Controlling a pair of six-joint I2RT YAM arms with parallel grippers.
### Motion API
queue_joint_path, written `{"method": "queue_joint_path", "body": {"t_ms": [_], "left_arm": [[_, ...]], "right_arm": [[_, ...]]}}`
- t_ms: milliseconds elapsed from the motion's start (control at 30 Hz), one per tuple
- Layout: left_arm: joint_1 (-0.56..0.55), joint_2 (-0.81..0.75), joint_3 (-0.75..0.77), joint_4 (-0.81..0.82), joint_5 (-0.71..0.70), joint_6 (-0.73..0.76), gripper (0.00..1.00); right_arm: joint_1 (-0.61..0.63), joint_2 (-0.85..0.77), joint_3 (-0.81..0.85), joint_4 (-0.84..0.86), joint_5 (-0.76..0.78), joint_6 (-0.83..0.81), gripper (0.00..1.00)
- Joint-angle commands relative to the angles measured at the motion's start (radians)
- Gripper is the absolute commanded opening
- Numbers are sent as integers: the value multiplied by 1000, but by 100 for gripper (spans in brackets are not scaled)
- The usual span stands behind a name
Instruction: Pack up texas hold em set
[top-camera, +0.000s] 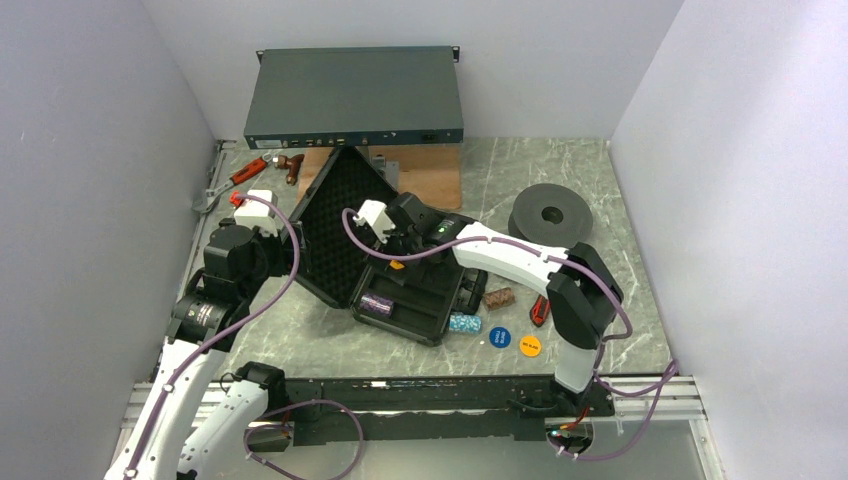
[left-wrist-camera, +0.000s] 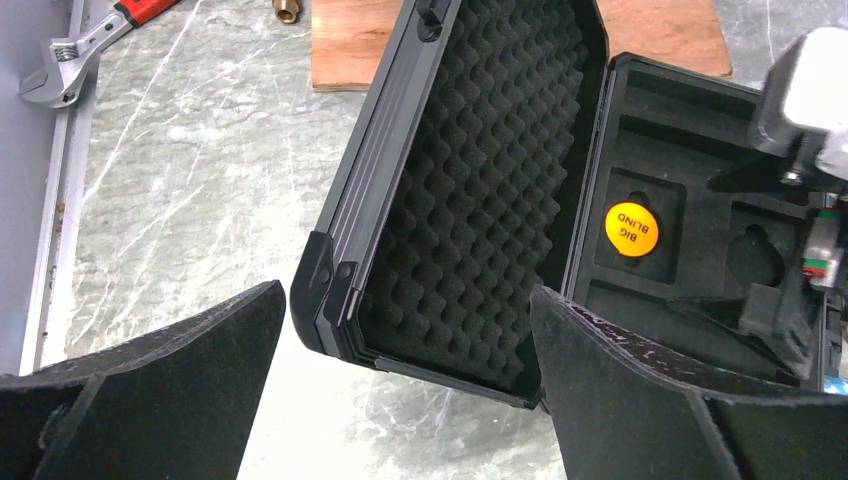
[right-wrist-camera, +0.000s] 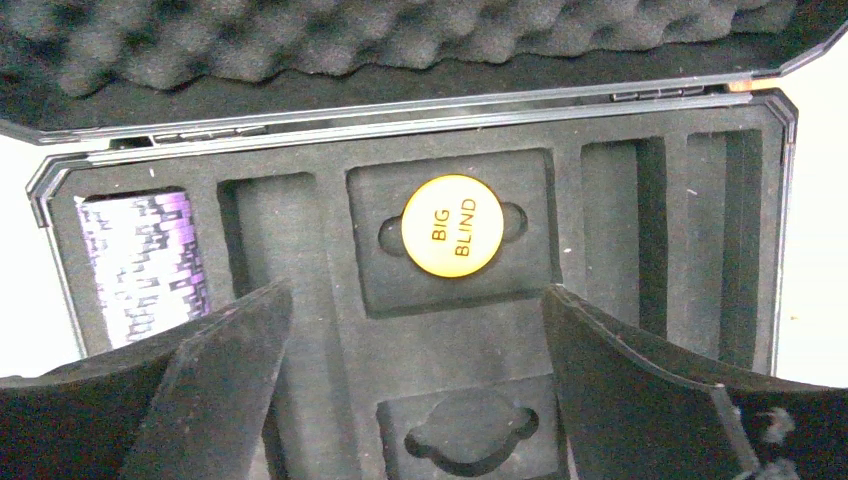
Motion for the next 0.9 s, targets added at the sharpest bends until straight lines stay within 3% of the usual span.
{"method": "queue_joint_path", "body": {"t_ms": [0,500,867], "left_arm": [[6,-4,-3,31,1,11,99],[10,-6,-3,31,0,11,99],[15,-9,-3,31,1,11,99]], "right_arm": [[1,-101,-42,31,-32,41,100],[10,-346,-251,30,97,263,100],[9,-561,-377,-134,291,532,100]]}}
